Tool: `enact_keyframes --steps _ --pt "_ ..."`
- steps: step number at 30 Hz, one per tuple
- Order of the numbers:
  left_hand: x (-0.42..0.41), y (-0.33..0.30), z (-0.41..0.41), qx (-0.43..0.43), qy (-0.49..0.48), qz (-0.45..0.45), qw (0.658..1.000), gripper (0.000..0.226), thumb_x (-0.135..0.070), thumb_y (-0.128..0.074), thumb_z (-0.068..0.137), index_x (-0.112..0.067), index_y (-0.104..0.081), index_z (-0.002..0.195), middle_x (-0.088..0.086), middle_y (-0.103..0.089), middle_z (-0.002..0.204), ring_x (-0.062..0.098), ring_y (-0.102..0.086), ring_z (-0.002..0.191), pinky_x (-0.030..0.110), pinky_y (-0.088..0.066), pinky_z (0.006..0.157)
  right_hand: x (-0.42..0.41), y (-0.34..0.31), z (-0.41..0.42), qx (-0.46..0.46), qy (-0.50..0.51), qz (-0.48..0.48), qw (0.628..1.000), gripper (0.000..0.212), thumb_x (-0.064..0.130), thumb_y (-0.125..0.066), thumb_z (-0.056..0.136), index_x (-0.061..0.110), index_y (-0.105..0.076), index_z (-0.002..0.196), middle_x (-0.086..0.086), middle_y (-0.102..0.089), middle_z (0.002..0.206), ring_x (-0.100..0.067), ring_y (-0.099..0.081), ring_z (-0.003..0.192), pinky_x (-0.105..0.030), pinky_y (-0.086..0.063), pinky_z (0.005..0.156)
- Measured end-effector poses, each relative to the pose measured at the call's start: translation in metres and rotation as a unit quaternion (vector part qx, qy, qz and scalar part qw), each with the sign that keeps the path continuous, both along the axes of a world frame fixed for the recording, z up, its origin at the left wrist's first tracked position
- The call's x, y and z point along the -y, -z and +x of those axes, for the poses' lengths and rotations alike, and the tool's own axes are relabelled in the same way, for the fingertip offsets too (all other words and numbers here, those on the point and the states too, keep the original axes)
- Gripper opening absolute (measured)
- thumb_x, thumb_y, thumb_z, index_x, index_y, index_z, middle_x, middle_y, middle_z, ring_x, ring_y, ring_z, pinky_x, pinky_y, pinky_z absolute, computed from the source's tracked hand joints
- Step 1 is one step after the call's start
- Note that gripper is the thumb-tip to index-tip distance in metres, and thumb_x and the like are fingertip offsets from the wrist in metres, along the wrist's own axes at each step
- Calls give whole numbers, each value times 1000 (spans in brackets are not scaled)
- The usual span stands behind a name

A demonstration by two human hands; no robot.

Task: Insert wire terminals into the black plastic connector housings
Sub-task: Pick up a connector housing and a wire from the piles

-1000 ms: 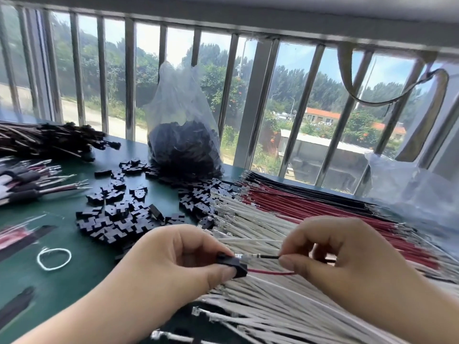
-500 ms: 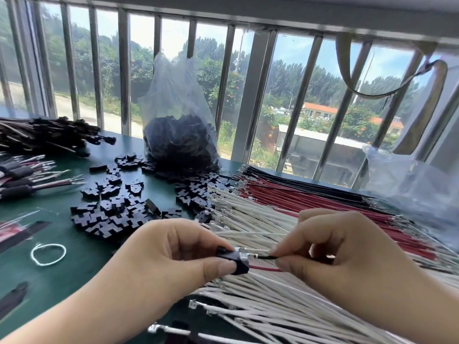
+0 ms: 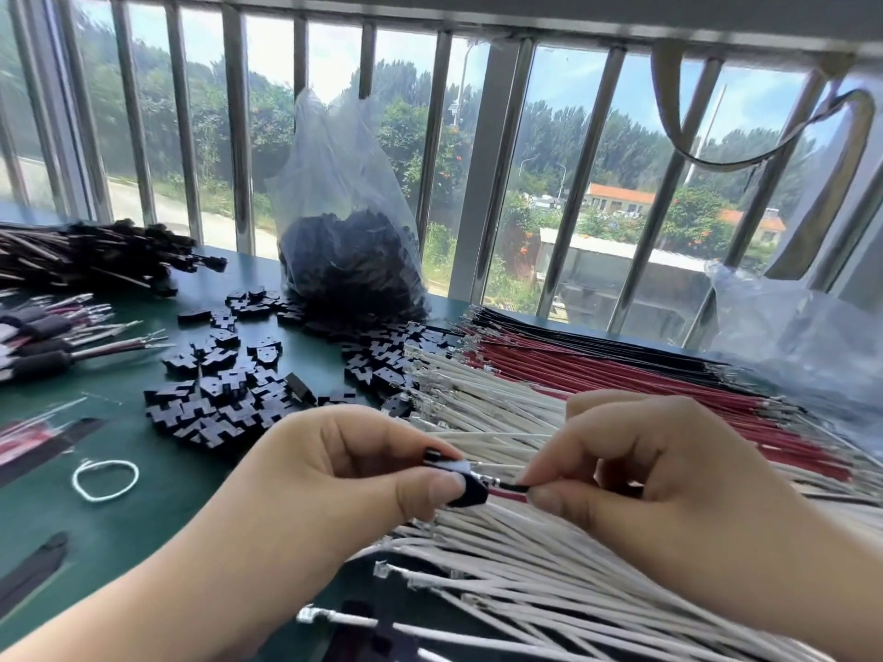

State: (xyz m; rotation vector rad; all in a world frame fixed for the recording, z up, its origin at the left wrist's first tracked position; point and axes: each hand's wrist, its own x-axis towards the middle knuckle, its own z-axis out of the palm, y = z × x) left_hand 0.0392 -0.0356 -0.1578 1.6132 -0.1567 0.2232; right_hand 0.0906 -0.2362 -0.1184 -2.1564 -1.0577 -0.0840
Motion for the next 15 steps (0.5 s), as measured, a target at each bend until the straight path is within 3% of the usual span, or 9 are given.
enact_keyframes --steps 3,6,9,15 --pt "1 2 0 -17 21 5 1000 39 -29 -90 32 -24 -78 68 8 -72 61 9 -63 54 13 -51 56 -1 2 -1 36 14 42 998 7 35 -79 71 36 -73 74 13 -57 63 -4 -53 56 -7 -37 51" --pt "3 3 0 -9 11 -21 1000 30 -34 -78 38 -24 -77 67 7 -71 60 8 -63 52 13 -50 53 -4 -1 -1 64 20 26 997 9 27 -78 72 34 -72 74 14 -57 64 -1 -53 58 -4 -36 53" --pt "4 3 -1 -3 0 -13 1000 30 -36 -78 41 -24 -77 69 5 -72 62 7 -62 52 12 -49 52 -7 2 -2 36 8 -11 999 17 14 -80 71 29 -73 68 16 -58 64 3 -54 60 -2 -36 56" --pt "6 6 -2 5 -4 22 1000 31 -38 -81 44 -24 -77 72 5 -73 66 8 -61 55 17 -49 54 -9 9 0 39 12 8 999 17 13 -80 72 28 -72 68 18 -58 63 4 -53 57 -2 -35 54"
